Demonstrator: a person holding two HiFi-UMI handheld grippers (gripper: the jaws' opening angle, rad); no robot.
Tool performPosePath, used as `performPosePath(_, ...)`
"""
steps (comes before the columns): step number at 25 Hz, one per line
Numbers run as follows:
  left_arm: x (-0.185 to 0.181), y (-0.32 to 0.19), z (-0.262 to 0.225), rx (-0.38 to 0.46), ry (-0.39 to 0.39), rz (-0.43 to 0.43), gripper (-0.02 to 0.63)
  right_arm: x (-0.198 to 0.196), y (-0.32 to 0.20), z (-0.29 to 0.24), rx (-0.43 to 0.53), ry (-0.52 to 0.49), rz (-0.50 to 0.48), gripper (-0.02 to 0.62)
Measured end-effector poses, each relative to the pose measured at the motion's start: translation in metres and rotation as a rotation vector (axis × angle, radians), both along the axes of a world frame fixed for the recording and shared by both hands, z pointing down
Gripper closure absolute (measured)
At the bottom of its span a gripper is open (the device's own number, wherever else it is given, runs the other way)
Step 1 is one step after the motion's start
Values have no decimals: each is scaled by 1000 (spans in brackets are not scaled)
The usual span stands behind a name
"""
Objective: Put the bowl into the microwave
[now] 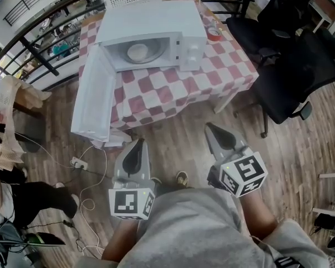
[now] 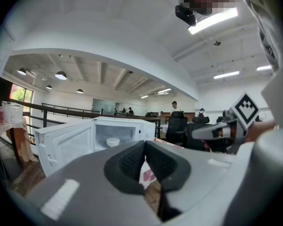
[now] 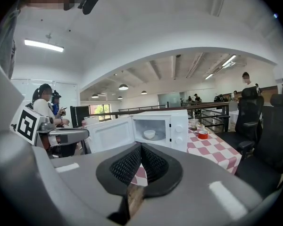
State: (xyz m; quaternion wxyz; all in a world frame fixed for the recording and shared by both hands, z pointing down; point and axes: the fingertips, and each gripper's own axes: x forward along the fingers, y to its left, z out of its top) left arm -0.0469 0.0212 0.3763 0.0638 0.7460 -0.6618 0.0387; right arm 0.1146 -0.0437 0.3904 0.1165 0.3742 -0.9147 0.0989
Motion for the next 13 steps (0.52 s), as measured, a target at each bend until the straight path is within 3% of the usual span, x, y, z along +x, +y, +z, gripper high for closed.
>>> performPosePath(13,1,-1,-3,3,1,2,595,-3,-2,-6,9,1,-12,598)
